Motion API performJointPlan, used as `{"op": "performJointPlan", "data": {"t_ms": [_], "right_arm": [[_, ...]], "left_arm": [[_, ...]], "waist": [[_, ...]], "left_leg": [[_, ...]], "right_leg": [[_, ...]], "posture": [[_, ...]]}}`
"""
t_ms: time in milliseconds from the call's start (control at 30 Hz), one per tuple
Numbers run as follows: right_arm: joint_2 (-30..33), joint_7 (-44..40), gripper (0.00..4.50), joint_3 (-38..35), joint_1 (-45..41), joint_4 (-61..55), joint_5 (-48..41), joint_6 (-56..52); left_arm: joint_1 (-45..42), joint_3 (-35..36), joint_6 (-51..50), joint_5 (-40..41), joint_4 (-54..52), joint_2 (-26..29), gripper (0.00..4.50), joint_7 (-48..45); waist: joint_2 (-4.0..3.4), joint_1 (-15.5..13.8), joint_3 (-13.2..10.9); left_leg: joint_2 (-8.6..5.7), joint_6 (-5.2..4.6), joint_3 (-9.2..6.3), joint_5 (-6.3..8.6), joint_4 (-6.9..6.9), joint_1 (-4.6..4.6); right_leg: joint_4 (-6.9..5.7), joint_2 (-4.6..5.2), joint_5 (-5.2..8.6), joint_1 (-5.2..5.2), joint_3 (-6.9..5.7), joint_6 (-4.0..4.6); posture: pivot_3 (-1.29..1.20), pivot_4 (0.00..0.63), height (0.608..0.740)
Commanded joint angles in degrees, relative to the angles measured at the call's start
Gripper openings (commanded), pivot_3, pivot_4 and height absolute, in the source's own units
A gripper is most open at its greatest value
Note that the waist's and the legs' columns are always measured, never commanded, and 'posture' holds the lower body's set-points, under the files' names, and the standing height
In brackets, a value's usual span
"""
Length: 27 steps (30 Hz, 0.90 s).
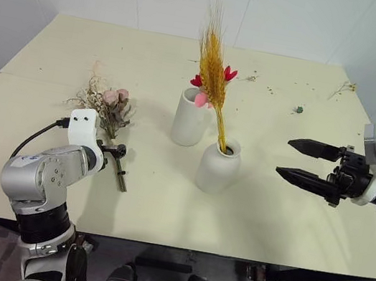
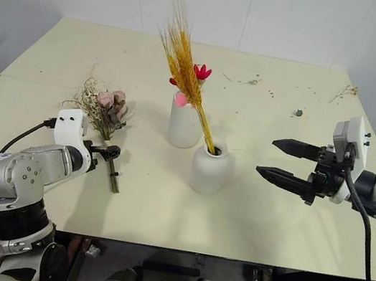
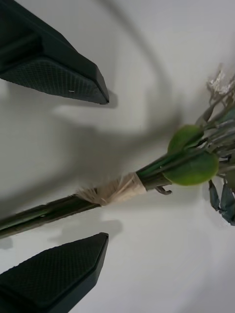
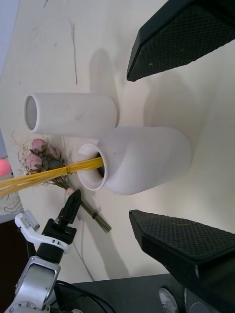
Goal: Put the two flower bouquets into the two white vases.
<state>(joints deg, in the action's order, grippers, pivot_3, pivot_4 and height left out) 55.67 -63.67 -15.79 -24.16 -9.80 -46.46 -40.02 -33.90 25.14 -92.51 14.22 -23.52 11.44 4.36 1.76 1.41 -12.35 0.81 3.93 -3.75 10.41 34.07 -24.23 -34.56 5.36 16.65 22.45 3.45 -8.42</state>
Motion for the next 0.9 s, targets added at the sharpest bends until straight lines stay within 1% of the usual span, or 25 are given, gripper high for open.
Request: {"op": "performJointPlan", "data": {"t_ms": [33, 100, 200, 267, 367, 567, 700, 800, 867, 900], "right_arm": [[-0.1, 0.6, 4.45, -1.2, -0.2, -1.9, -0.4, 0.0], [-0.2, 0.9, 4.45, -1.2, -0.1, -2.1, -0.4, 0.0], [-0.5, 1.5, 4.45, -1.3, 0.0, -2.6, -0.4, -0.1], [-0.7, 1.8, 4.45, -1.3, 0.2, -2.7, -0.3, 0.0], [-0.9, 2.0, 4.5, -1.3, 0.2, -2.8, -0.2, 0.2], [-1.1, 2.4, 4.5, -1.3, -0.2, -2.4, 0.0, 0.5], [-1.3, 2.3, 4.5, -1.4, -0.3, -2.2, 0.3, 0.8], [-1.5, 2.3, 4.5, -1.6, -0.2, -2.2, 0.5, 1.1], [-1.6, 2.2, 4.5, -1.7, -0.1, -2.3, 0.5, 1.1], [-1.6, 2.2, 4.5, -2.0, 0.1, -2.6, 0.3, 1.1]], "left_arm": [[-1.2, -2.0, 0.4, -0.3, 0.6, 1.3, 4.5, -1.7], [-1.8, -3.4, 0.2, -0.5, 1.8, 2.5, 4.5, -2.3], [-2.4, -7.9, 1.0, -1.1, 5.0, 5.3, 4.5, -3.2], [-3.1, -9.6, 1.0, -1.5, 6.7, 6.1, 4.5, -3.5], [-3.6, -11.0, 2.4, -2.9, 9.2, 6.2, 3.96, -2.9], [-3.8, -12.0, 4.5, -4.7, 11.1, 6.4, 2.17, -2.9], [-4.6, -11.0, 7.5, -6.0, 12.2, 6.6, 0.92, -2.5], [-6.4, -8.5, 12.7, -6.8, 14.1, 6.1, 0.09, -1.6], [-7.5, -7.3, 15.4, -6.9, 15.2, 5.8, 0.05, -1.2], [-8.2, -6.3, 18.7, -6.6, 16.0, 5.5, 0.05, -1.1]], "waist": [[0.0, 0.0, 0.0], [0.0, 0.0, 0.0], [0.0, 0.0, 0.0], [-0.01, 0.0, 0.0], [-0.02, -0.2, 0.0], [-0.06, -0.7, 0.0], [-0.06, -1.3, 0.0], [-0.05, -1.4, 0.0], [-0.05, -1.3, 0.0], [-0.04, -1.3, 0.0]], "left_leg": [[0.0, 0.01, 0.0, 0.01, 0.0, 0.0], [0.0, 0.01, 0.0, 0.01, -0.01, 0.0], [0.0, 0.01, 0.0, 0.01, -0.01, 0.0], [-0.01, 0.01, 0.0, 0.01, 0.0, 0.01], [-0.01, 0.01, 0.0, 0.01, 0.0, 0.02], [-0.03, -0.01, 0.0, -0.01, 0.01, 0.05], [-0.03, -0.01, 0.0, -0.02, 0.02, 0.05], [-0.04, -0.01, 0.0, -0.02, 0.02, 0.04], [-0.03, -0.01, 0.0, -0.02, 0.02, 0.02], [-0.03, -0.01, 0.0, -0.02, 0.02, 0.01]], "right_leg": [[0.01, 0.0, -0.01, 0.0, 0.0, -0.01], [0.0, 0.0, -0.01, 0.0, 0.0, -0.02], [0.0, 0.0, -0.01, 0.0, 0.0, -0.01], [0.01, 0.01, 0.0, -0.01, 0.0, 0.0], [0.0, 0.02, 0.01, -0.03, 0.0, 0.01], [0.0, 0.04, -0.01, -0.06, 0.0, 0.03], [0.0, 0.04, -0.01, -0.06, 0.0, 0.06], [0.01, 0.04, -0.02, -0.06, 0.0, 0.05], [0.01, 0.03, -0.03, -0.04, 0.0, 0.03], [0.02, 0.04, -0.05, -0.03, 0.0, 0.0]], "posture": [[0.0, 0.15, 0.74], [0.0, 0.15, 0.74], [0.0, 0.15, 0.74], [0.0, 0.15, 0.74], [0.0, 0.15, 0.74], [0.0, 0.15, 0.74], [0.0, 0.15, 0.74], [0.0, 0.15, 0.74], [0.0, 0.15, 0.74], [0.0, 0.15, 0.74]]}}
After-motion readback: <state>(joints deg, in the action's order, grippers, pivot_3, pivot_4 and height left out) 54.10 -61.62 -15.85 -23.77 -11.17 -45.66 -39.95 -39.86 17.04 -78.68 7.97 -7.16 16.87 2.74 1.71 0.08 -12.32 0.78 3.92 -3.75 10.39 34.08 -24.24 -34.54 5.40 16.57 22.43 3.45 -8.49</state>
